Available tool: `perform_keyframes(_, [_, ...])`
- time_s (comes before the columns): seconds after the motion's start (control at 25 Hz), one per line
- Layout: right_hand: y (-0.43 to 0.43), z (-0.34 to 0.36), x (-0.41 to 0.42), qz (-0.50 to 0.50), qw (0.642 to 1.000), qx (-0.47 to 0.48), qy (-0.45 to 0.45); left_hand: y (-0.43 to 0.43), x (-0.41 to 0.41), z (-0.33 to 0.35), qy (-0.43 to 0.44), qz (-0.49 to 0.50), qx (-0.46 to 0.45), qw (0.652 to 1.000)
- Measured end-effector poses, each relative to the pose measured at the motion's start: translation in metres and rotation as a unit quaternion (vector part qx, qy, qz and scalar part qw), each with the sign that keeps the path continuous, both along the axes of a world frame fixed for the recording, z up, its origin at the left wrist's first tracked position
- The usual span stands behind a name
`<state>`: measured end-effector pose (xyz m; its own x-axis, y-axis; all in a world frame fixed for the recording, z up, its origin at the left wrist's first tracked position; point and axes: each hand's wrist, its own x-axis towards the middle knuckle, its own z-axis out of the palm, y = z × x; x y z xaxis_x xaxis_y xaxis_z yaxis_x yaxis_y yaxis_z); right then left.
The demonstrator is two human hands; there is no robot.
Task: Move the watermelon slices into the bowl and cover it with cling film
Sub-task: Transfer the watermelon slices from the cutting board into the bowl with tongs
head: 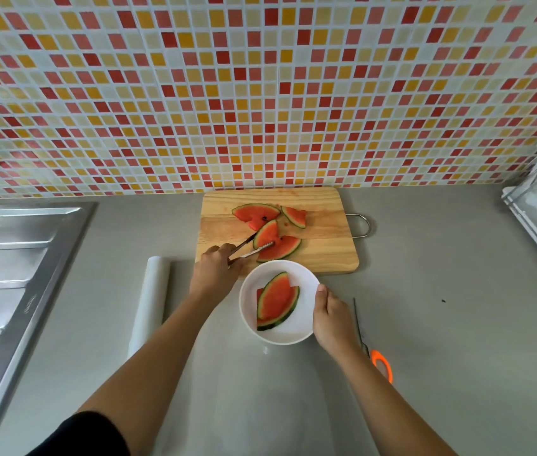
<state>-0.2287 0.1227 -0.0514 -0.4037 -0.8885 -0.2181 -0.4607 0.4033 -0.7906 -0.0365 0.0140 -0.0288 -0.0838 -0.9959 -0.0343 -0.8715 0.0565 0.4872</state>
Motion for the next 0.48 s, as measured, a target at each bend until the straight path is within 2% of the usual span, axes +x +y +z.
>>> perform_keyframes(0.12, [0.001, 0.001, 0.000, 0.000, 1.000, -0.006, 0.003, 0.001, 0.006, -0.001, 0.002, -0.006, -0.038, 0.999])
perform_keyframes(0.28, [0.001, 0.000, -0.002, -0.009, 1.000, -0.009, 0.008, 0.003, 0.008, 0.006, -0.045, -0.043, -0.096, 0.993])
perform_keyframes(0.48, [0.001, 0.000, -0.001, -0.006, 1.000, -0.008, 0.012, 0.009, 0.015, 0.013, 0.109, 0.045, -0.020, 0.993])
